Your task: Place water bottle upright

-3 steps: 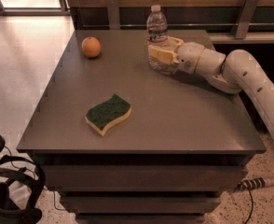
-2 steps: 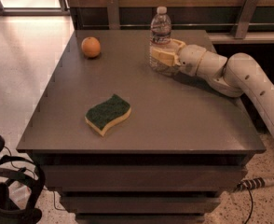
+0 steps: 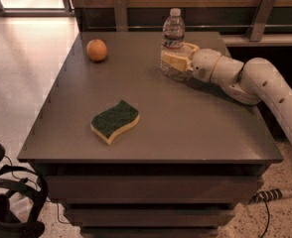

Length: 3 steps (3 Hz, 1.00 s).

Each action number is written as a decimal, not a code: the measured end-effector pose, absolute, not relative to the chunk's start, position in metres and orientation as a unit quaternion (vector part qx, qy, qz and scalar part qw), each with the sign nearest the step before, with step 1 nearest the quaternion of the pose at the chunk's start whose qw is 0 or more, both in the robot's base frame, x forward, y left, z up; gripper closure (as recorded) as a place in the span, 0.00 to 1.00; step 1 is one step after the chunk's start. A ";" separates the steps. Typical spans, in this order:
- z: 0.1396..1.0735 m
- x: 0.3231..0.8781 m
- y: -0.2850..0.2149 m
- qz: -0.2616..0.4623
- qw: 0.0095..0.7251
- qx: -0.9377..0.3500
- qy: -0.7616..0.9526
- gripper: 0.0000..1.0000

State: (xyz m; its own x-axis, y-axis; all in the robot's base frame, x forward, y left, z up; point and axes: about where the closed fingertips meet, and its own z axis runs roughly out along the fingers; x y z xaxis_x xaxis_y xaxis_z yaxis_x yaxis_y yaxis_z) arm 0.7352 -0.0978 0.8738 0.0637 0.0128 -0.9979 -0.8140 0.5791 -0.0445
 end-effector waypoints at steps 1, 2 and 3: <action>0.874 0.735 -0.098 0.318 0.650 -0.331 0.606 0.44; 0.874 0.735 -0.097 0.318 0.650 -0.331 0.606 0.14; 0.874 0.735 -0.094 0.320 0.649 -0.332 0.605 0.00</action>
Offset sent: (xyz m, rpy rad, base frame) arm 0.0000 0.0001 0.0000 0.0000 0.0000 0.0002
